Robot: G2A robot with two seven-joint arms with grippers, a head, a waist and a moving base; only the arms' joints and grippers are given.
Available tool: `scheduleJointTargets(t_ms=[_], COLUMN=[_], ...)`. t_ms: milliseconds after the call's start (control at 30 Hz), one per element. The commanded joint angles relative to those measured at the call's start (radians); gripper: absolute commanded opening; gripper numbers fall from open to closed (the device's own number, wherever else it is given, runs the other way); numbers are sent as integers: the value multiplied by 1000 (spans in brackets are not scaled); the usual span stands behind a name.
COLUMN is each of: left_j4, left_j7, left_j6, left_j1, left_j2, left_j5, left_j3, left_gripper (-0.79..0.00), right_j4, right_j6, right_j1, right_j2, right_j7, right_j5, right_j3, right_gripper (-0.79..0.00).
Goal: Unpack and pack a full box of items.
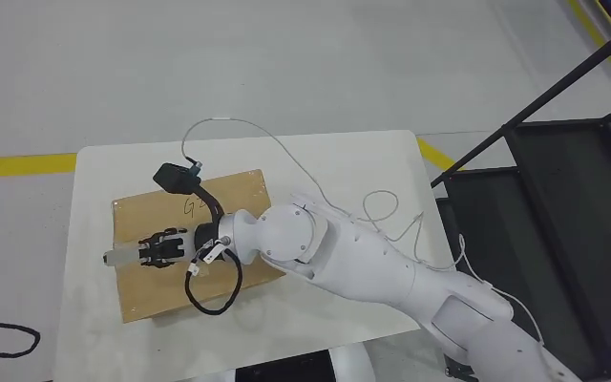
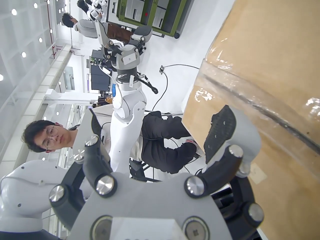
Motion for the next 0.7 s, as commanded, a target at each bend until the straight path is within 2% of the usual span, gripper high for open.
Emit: scheduleJointTargets(t_ms=[0,200,667], left_j4=[0,0,0], left_j7=[0,0,0], left_j6=[0,0,0], left_j1=[0,0,0], left_j2=[0,0,0], left_j5=[0,0,0], left_j3=[0,0,0], left_gripper=[0,0,0], right_j4=[22,120,371], right_j6=[-1,27,113], right_j1=[23,102,262], right_j2=[-17,-87,-280], right_j7=[6,-8,-93], right_j5=[19,100,161], right_j3=[-20,-81,-206], right_gripper=[0,0,0])
